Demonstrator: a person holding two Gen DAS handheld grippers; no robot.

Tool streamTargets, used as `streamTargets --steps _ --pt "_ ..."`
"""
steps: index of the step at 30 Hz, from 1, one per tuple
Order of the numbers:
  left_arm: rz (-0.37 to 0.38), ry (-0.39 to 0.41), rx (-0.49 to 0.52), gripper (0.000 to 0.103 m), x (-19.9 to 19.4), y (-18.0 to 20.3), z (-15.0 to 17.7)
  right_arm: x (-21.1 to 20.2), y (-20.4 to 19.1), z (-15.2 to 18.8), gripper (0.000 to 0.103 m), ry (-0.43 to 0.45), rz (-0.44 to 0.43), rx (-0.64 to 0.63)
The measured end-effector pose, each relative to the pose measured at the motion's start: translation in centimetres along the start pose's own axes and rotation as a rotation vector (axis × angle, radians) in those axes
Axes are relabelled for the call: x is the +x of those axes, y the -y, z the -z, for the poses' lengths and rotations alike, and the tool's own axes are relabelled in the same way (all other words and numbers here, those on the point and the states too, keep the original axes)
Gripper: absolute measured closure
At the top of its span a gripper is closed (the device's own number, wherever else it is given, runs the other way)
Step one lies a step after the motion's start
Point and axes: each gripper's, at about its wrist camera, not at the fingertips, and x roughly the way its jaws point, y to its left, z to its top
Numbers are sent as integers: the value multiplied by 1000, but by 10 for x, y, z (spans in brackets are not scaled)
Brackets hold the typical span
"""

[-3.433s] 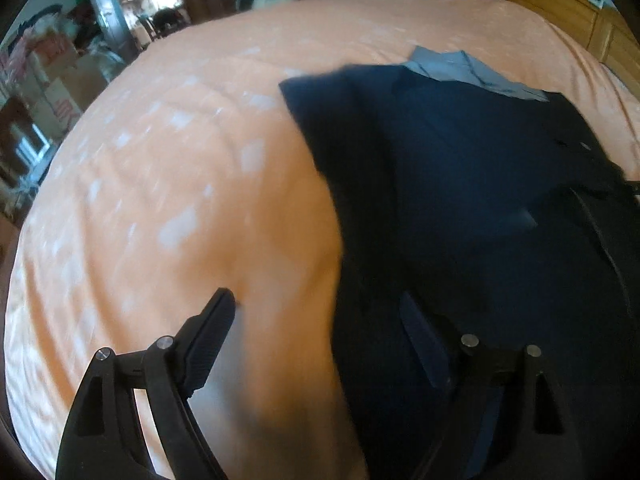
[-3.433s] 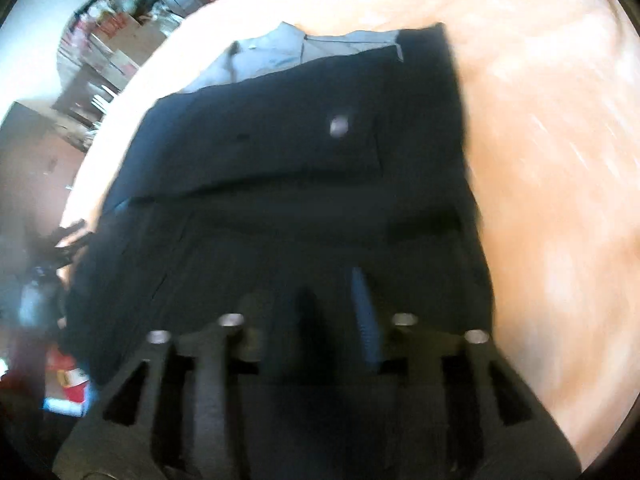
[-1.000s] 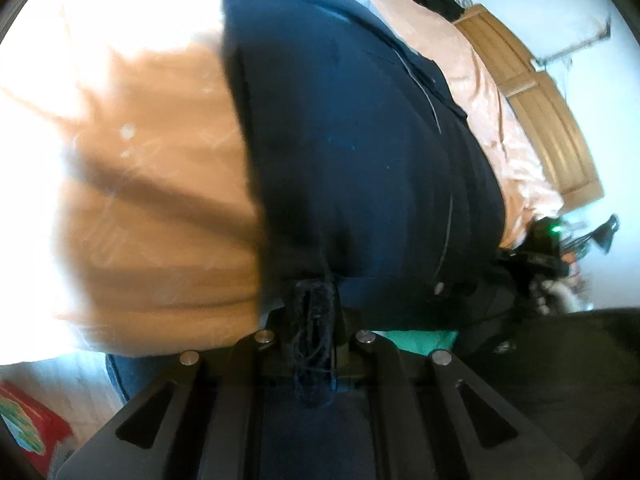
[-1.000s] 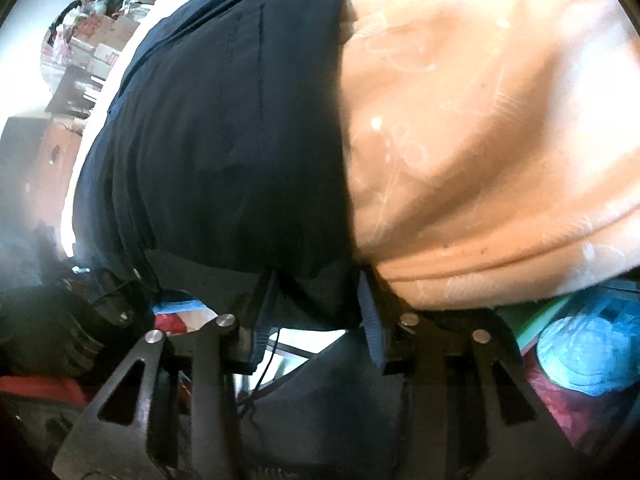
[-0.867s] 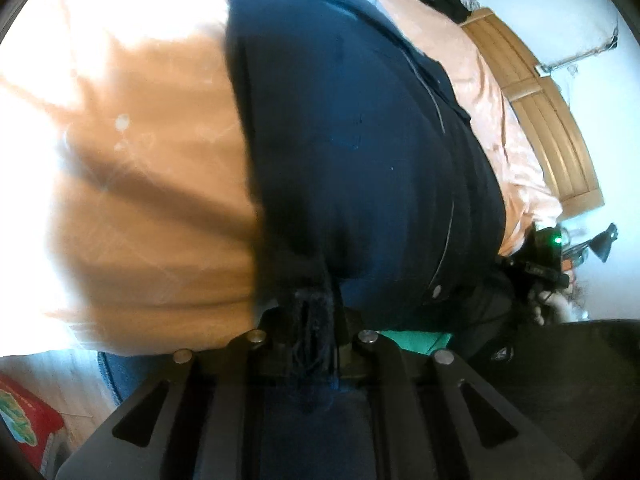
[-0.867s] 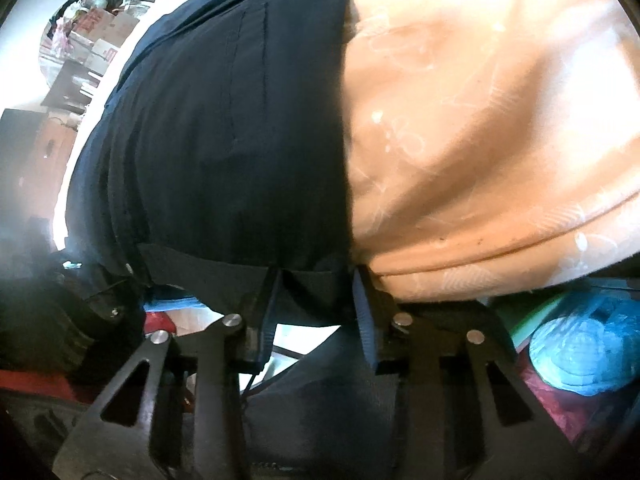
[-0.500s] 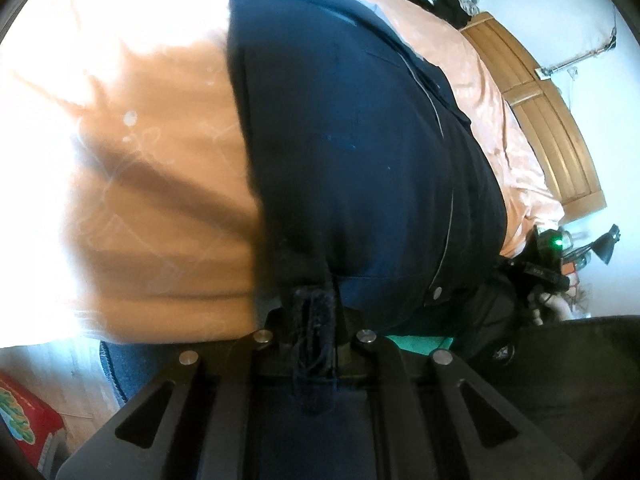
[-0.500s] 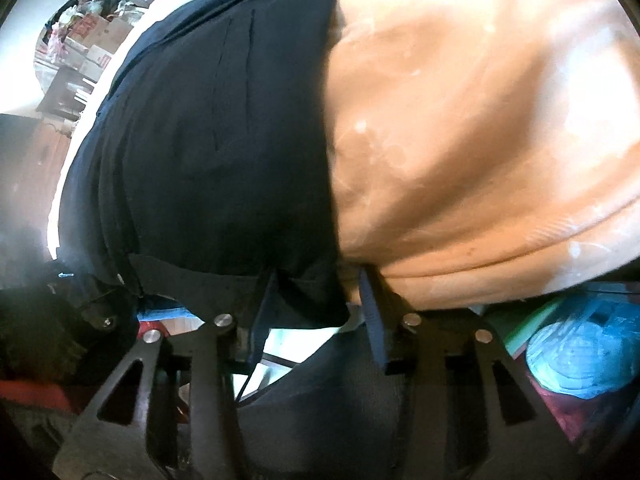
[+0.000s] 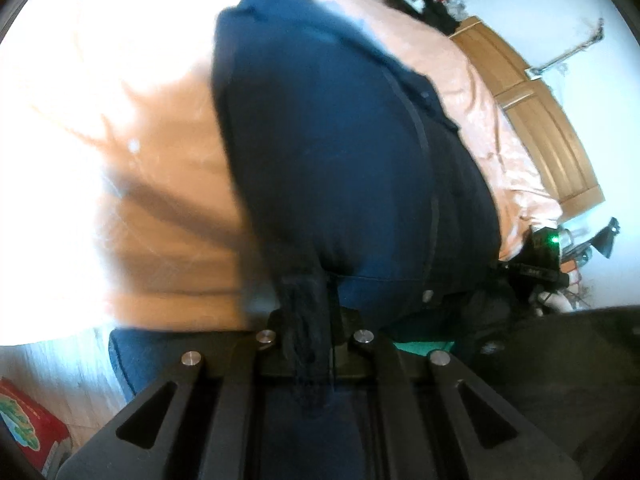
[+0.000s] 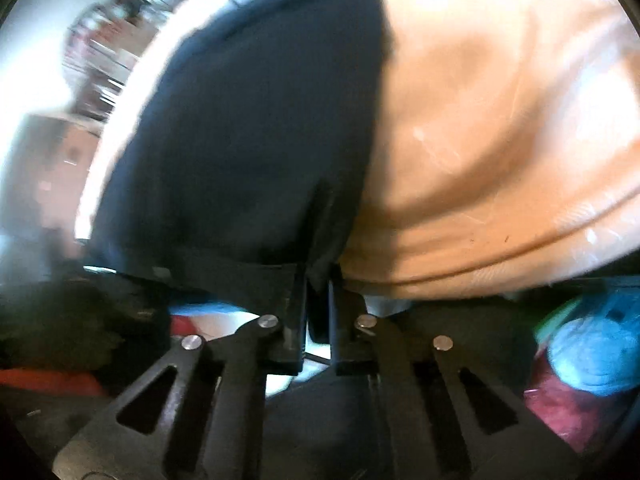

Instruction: Fold small clothes

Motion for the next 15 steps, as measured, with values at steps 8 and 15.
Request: streamTargets --steps 8,15 --pt "169 162 -9 97 -47 26 -35 -85 -32 -30 97 249 -309 41" --pt "257 279 -32 97 -60 32 -94 -97 -56 -91 97 348 -355 -10"
